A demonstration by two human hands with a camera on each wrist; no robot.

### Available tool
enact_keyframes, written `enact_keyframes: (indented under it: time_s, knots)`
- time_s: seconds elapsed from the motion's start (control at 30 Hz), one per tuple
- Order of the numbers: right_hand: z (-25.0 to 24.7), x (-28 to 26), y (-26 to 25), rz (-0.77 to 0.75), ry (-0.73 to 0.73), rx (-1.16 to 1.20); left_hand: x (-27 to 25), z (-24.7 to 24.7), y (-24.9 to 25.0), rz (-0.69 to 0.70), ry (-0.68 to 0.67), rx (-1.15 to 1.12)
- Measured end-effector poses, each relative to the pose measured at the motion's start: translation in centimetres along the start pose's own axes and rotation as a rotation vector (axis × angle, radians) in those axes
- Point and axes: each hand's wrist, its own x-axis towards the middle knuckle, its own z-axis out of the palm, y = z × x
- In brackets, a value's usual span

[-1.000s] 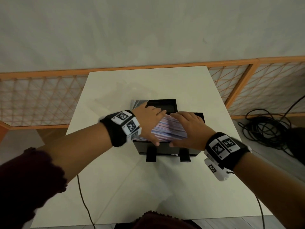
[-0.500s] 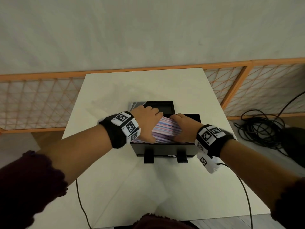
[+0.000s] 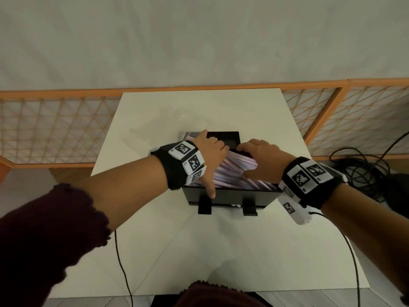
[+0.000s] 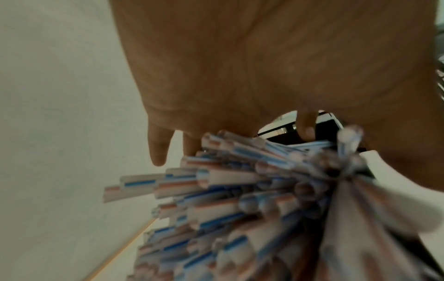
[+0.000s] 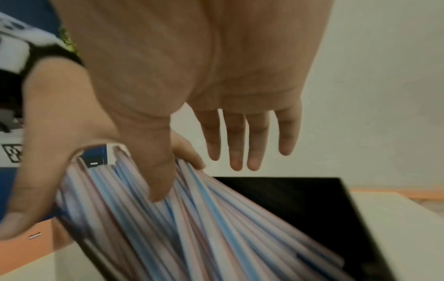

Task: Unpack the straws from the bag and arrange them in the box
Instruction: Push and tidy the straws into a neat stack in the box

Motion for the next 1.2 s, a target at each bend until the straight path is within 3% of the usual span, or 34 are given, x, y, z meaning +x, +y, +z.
enact_keyframes:
  time_s: [0.1,0.23,0.53,0.93,1.2]
  knots:
    - [-0.6,-2.2,0.2,-0.093,0.13,0.071,0.2,0.3,-0.1,-0.002,0.004,0.059]
    - [0.9,-3.1,-1.0,-0.164,-0.123,0.064,0.5,0.8,-0.4,-0.007,0.027,0.015]
    - [2.9,-0.9,-2.2,0.014,-0.443,-0.044,1.3,1.7,-1.7,-0.009,0.062,-0.088]
    - [3.8,1.9,-3.2,0.137,-0.479,0.081,1.1,2.5,-1.8,-0.052,0.129,-0.085]
    - [3.4,3.0,-3.0,0.28,-0.551,0.122,1.5,2.1,-1.3,-0.086,0.08,-0.11]
